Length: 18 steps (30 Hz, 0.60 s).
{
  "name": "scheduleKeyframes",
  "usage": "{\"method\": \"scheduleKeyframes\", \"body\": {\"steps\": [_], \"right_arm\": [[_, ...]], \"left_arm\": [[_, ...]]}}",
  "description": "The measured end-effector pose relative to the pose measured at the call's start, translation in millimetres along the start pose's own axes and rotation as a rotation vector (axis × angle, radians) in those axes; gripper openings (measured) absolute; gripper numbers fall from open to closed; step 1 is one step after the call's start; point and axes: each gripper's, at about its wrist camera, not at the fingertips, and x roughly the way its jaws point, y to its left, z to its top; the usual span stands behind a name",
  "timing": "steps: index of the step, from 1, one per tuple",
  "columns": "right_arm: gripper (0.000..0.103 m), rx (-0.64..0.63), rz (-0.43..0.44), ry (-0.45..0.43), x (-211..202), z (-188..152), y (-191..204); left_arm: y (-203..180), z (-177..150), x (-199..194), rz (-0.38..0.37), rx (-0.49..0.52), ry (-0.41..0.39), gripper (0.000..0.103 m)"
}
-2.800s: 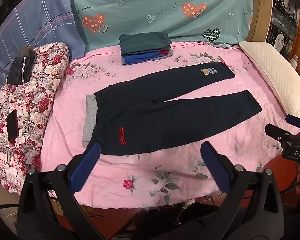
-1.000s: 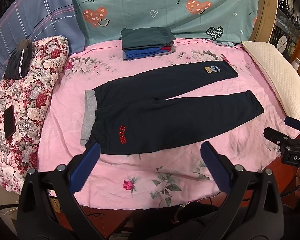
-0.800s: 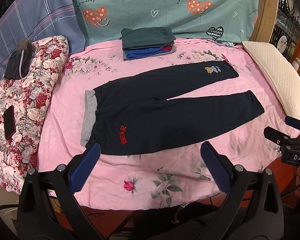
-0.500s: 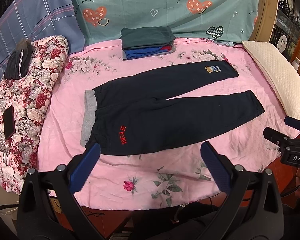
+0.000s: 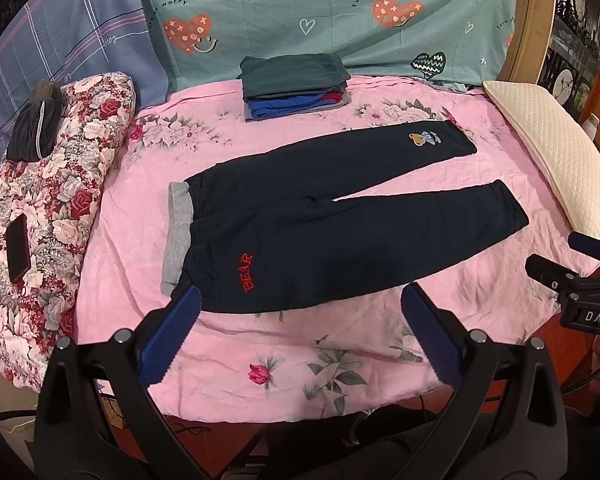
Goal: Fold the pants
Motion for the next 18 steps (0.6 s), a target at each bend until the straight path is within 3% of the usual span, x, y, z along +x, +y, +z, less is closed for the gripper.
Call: {"method": "scheduleKeyframes", "body": {"steps": [11, 18], "right_arm": [[0.102, 0.003, -0.007, 0.021, 9.7, 9.0, 4.9], [0.102, 0.013, 0.008, 0.068, 31.6, 18.7, 9.8]], "left_arm": [[11.1, 13.8, 14.9, -0.01, 0.001, 0.029, 0.101], [66.6, 31.6, 51.6, 0.025, -0.09, 0.088, 0.101]]}}
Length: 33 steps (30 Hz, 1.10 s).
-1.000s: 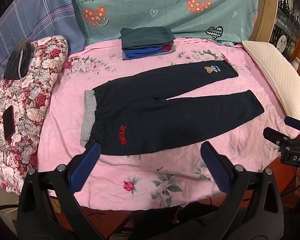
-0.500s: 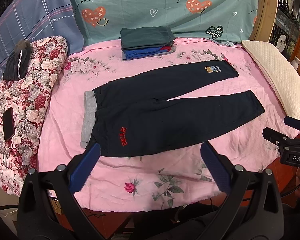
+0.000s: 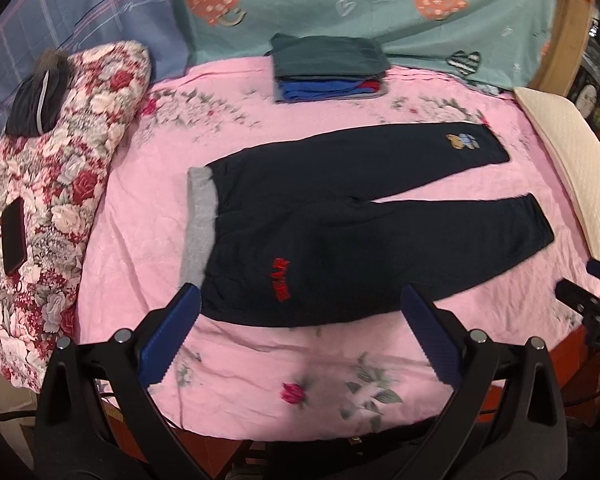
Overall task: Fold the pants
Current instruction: 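Grasp the grey waistband with the left tool while the right tool grasps the leg cuffs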
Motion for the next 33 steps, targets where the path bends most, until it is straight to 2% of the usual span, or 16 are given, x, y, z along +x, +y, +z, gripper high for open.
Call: {"method": "scheduleKeyframes", "body": {"steps": [5, 9, 12, 13, 16, 17, 18, 24, 29, 31, 33], "right_arm": [[0.102, 0.013, 0.027, 0.027, 17.0, 14.8, 8.3], [0.102, -0.009, 0.043, 0.026, 34.8, 40.2, 27.5], [0.101, -0.099, 0.076, 0.002, 50.6, 68.8, 50.6], [0.098, -0.138, 0.086, -0.007, 55.7, 77.8, 58.4], [0.087, -0.289, 0.137, -0.014, 79.1, 110.0, 85.8], [0.079, -0.317, 0.156, -0.005, 85.9, 118.3, 90.9], [0.076, -0.365, 0.182, 0.011, 97.7, 131.8, 98.9], [0.071, -0.541, 0.218, 0.087, 158.9, 194.3, 116.8], [0.062, -0.694, 0.247, 0.119, 217.7, 239.1, 125.6], [0.057, -0.712, 0.263, 0.143, 237.5, 250.7, 125.1], [0.053, -0.74, 0.256, 0.17, 260.6, 261.7, 125.3]], "left_arm": [[51.4, 19.8, 28.9, 0.037, -0.059, 0.023, 0.101], [87.1, 42.3, 56.6, 0.052, -0.056, 0.029, 0.101], [110.5, 62.0, 85.7, 0.054, -0.022, 0.038, 0.101], [117.3, 67.8, 95.5, 0.049, -0.011, 0.043, 0.101], [140.3, 86.9, 132.2, 0.019, 0.019, 0.077, 0.101], [148.0, 93.1, 143.9, -0.003, 0.023, 0.085, 0.101], [155.9, 99.4, 157.5, -0.028, 0.023, 0.097, 0.1], [183.7, 126.3, 222.5, -0.13, -0.032, 0.171, 0.085], [184.4, 133.7, 249.3, -0.181, -0.053, 0.2, 0.081], [181.1, 134.3, 259.5, -0.205, -0.036, 0.221, 0.081], [176.6, 134.8, 268.8, -0.199, -0.008, 0.24, 0.081]]}}
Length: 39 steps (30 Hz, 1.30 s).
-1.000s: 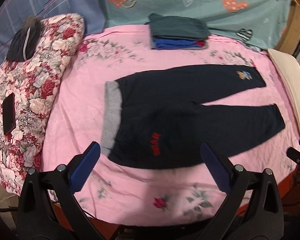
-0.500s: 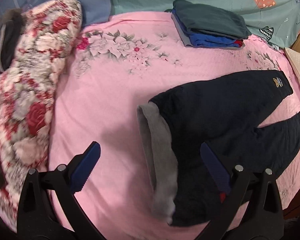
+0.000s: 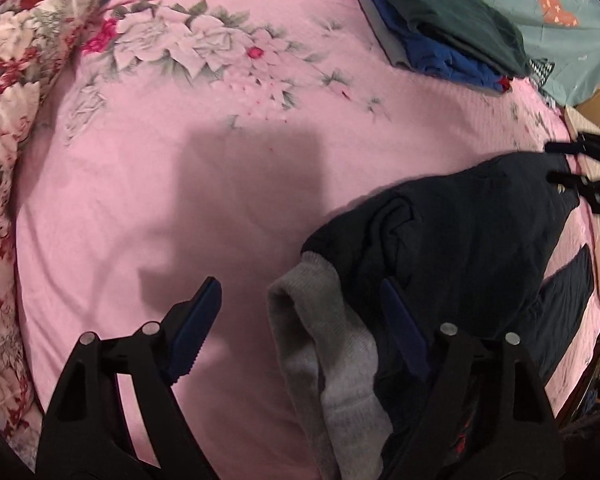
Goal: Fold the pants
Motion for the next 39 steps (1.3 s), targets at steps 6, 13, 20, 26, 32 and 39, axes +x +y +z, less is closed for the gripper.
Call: {"method": "scheduleKeyframes", "body": {"steps": [6, 13, 20, 26, 32, 39], "right_arm": [[0.052, -0.109, 0.048, 0.069, 34.2, 15.3, -9.4], [0.045, -0.243, 0.112, 0.159, 63.6, 19.5, -11.4], [0.005, -0.309, 0.115, 0.177, 60.0, 19.1, -11.2], [0.004, -0.253, 0.116, 0.109, 13.9, 7.5, -7.9], [0.004, -0.255, 0.095, 0.039, -60.1, -37.6, 19.3], [0.004, -0.29, 0.085, 0.045, -94.3, -120.2, 82.5]], "left_arm": [[-2.4, 9.8, 13.5, -0.034, 0.017, 0.03, 0.077], [-1.6, 19.2, 24.1, -0.063, 0.05, 0.034, 0.076], [-5.2, 20.3, 20.6, -0.096, 0.125, 0.024, 0.025], [-16.3, 17.3, -2.4, -0.086, 0.181, -0.033, 0.017], [-21.5, -4.7, -49.0, -0.091, 0.221, -0.103, 0.011], [-40.2, -71.0, -89.8, -0.144, 0.252, -0.128, 0.009]]}}
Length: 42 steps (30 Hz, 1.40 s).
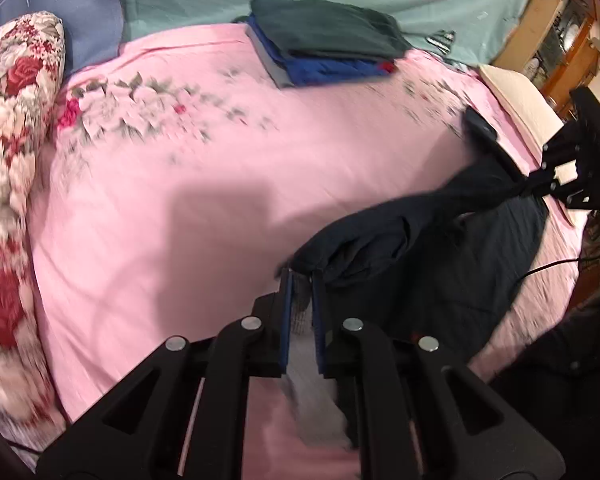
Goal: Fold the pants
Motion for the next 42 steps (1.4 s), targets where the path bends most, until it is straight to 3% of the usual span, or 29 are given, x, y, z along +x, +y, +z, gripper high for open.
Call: {"method": "scheduleKeyframes", "body": {"steps": [9, 13, 16, 17, 20, 21, 25, 27, 28, 29, 37, 42], "right_arm": [[0.004, 0.094, 0.005, 0.034, 47.5, -57.9, 66.7], [0.004, 0.134, 0.002, 0.016, 54.7, -68.6, 70.6], [0.004, 0.167, -0.012, 0.027, 70.9, -73.0, 70.8], [0.004, 0.179, -0.009, 0.031, 74.1, -72.6, 70.1], [0.004, 0.197, -0.021, 0.024, 74.4, -68.7, 70.0], [0.005, 0.197, -0.027, 0.022, 73.9, -68.0, 70.4], [0.005, 0.189, -0.043, 0.017, 74.5, -66.2, 74.1], [0.005, 0.185, -0.056, 0.017, 76.5, -64.1, 76.6], [0.006, 0.182, -0.061, 0.017, 77.2, -63.3, 77.2], [0.006, 0.18, -0.063, 0.015, 77.5, -63.8, 78.1], [0.006, 0.185, -0.079, -0.067, 39.7, -78.3, 92.0], [0.006, 0.142, -0.058, -0.066, 27.7, -84.7, 109.5]], "left_arm": [[-36.0, -86.7, 2.5, 0.012, -0.015, 0.13, 0.002], [-40.3, -105.9, 3.6, 0.009, -0.043, 0.139, 0.002], [-36.4, -107.1, 6.4, 0.05, -0.076, 0.144, 0.002], [-35.3, -105.2, 4.6, 0.044, -0.104, 0.137, 0.009], [-24.4, -96.9, -2.3, -0.001, -0.254, 0.095, 0.081], [-22.4, -94.2, -2.0, -0.037, -0.292, 0.082, 0.082], [-18.8, -83.0, 14.9, -0.101, -0.361, 0.093, 0.076], [-18.8, -80.0, 24.4, -0.103, -0.384, 0.105, 0.037], [-20.3, -78.6, 29.0, -0.098, -0.395, 0.114, 0.024], [-22.1, -78.3, 29.7, -0.099, -0.398, 0.111, 0.02], [-55.1, -93.4, -27.5, -0.02, -0.305, -0.032, 0.016], [-62.6, -118.2, -25.4, 0.005, -0.276, -0.004, 0.016]]}}
